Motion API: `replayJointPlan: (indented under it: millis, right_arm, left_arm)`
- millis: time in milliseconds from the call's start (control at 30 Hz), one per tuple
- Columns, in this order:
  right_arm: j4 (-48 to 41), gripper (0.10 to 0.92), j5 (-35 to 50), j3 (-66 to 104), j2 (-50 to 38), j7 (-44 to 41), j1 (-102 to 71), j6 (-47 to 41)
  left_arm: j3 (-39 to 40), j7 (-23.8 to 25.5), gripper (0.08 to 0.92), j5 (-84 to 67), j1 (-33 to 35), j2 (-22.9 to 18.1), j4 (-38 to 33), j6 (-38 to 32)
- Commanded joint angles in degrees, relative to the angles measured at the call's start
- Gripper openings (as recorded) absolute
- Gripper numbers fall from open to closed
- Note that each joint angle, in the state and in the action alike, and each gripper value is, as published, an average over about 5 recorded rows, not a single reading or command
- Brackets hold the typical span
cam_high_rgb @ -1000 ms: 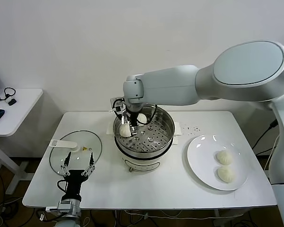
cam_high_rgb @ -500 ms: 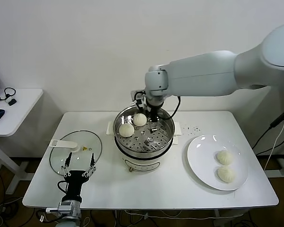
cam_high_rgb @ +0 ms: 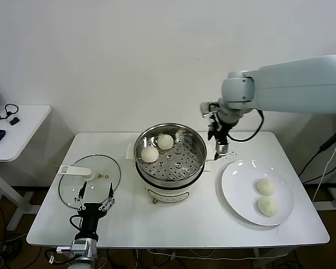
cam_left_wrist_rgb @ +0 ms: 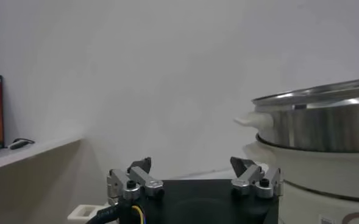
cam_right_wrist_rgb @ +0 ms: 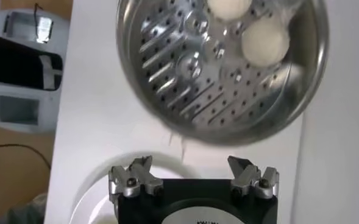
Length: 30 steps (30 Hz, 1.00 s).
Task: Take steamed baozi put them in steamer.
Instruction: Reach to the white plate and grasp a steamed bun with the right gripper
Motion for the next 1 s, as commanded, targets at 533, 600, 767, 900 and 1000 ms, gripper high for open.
replayJointPlan:
  millis: [533,600,767,900,1000]
  right_arm:
    - [0.94,0.823,-18.81,-4.89,-21.05,-5.38,-5.89,8.66]
    - [1.3,0.823,-19.38,-5.17,-21.67,-5.03,-6.27,8.25]
    - [1.49,0.823,-21.06,-5.43,-23.8,-4.07,-7.83,7.91]
    - [0.62,0.823,-22.34,-4.09,-25.36,-3.23,-10.19,7.83]
    - [-0.47,0.823,-23.35,-2.67,-26.04,-2.73,-12.18,7.79]
  left_arm:
    - [-0.46,-0.57,0.823,1.22,0.28,-1.08,1.33,-0.7]
    - [-0.49,-0.58,0.823,1.17,0.26,-1.07,1.36,-0.76]
    - [-0.58,-0.63,0.823,1.12,0.13,-0.96,1.68,-1.03]
    - [-0.48,-0.66,0.823,1.09,0.05,-0.92,1.86,-1.13]
    - [-0.29,-0.65,0.823,1.21,-0.03,-0.88,2.05,-1.17]
